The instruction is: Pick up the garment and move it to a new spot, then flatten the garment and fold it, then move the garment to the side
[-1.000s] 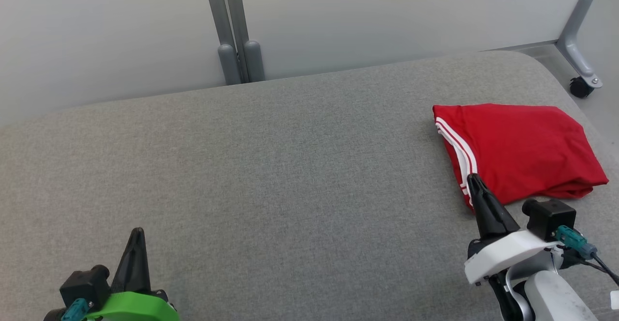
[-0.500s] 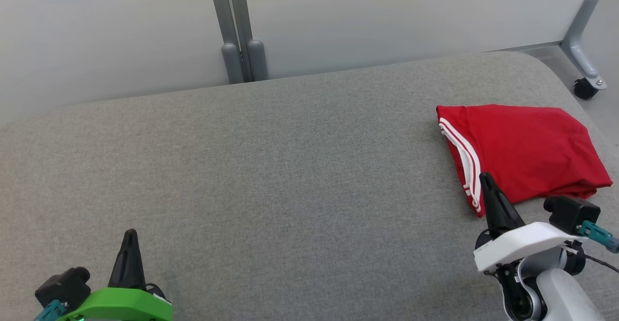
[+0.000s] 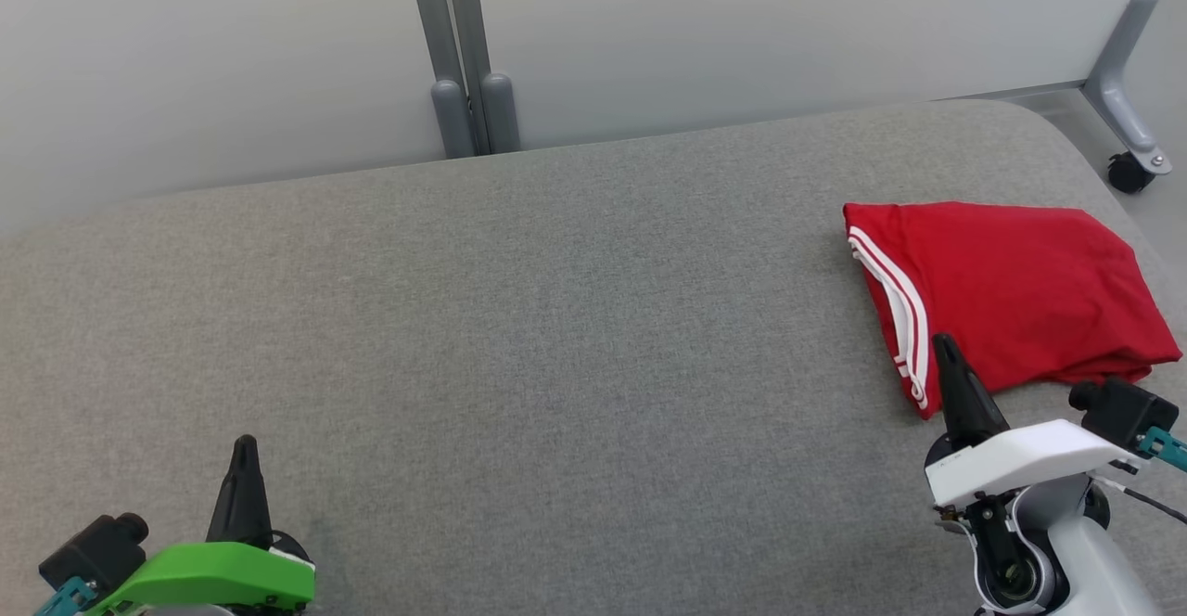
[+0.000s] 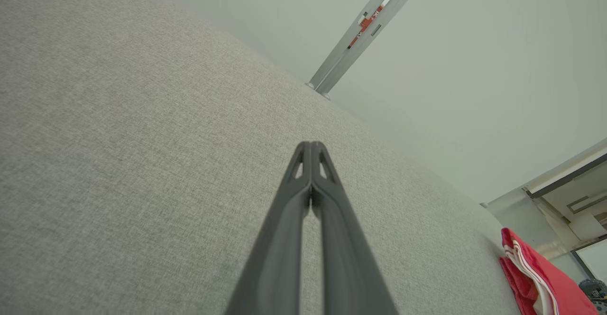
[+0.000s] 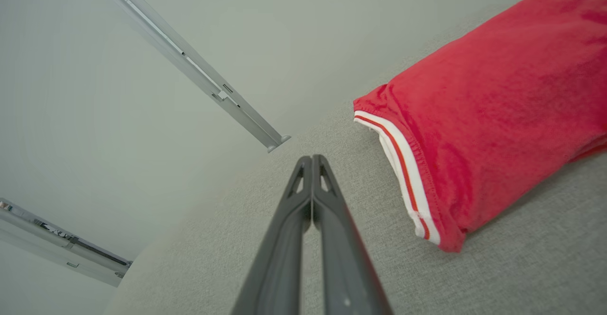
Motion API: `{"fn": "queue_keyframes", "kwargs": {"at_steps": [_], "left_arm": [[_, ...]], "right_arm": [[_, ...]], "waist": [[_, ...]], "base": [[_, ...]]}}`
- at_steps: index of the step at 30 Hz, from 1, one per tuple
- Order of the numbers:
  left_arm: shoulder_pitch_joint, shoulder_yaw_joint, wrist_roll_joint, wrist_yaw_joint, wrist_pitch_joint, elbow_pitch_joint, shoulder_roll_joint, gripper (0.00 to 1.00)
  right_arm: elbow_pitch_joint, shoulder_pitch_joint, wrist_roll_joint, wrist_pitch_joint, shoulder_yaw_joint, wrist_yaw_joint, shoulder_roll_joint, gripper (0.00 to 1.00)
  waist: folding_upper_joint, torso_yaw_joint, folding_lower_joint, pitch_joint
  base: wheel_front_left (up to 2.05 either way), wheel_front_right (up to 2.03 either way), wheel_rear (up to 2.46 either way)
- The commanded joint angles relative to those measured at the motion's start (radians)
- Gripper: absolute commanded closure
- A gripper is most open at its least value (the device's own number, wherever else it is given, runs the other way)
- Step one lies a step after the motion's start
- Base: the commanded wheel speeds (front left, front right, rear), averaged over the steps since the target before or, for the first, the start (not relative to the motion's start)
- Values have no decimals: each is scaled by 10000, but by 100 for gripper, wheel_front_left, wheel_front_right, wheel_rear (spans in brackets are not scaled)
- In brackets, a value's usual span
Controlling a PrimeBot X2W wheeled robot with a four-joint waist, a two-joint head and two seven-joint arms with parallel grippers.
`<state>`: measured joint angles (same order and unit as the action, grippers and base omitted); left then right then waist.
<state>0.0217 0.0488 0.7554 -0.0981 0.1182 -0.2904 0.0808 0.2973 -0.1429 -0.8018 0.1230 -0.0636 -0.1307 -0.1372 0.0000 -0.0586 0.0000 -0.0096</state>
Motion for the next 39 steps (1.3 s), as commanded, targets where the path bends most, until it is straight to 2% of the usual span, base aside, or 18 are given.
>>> {"fn": "queue_keyframes", "kwargs": {"at_steps": [1,16,39], "left_arm": [[324,73,355,-80,-75,179,31,100],[486,217,2304,-141,-613,254,-48,100],[669,390,4633,-221,-1256,337,-148,100]], "right_arm": [[-190,-47,-337,-94,124,-2,-6,100],[-284,40,-2174,-639,522,-1,197,100],[-389,168,-4370,-1292,1006,-2,446,100]], "waist": [[0,10,0,2],[0,108,0,23],[0,250,0,54]], "base": [[0,0,0],[0,0,0],[0,0,0]]}}
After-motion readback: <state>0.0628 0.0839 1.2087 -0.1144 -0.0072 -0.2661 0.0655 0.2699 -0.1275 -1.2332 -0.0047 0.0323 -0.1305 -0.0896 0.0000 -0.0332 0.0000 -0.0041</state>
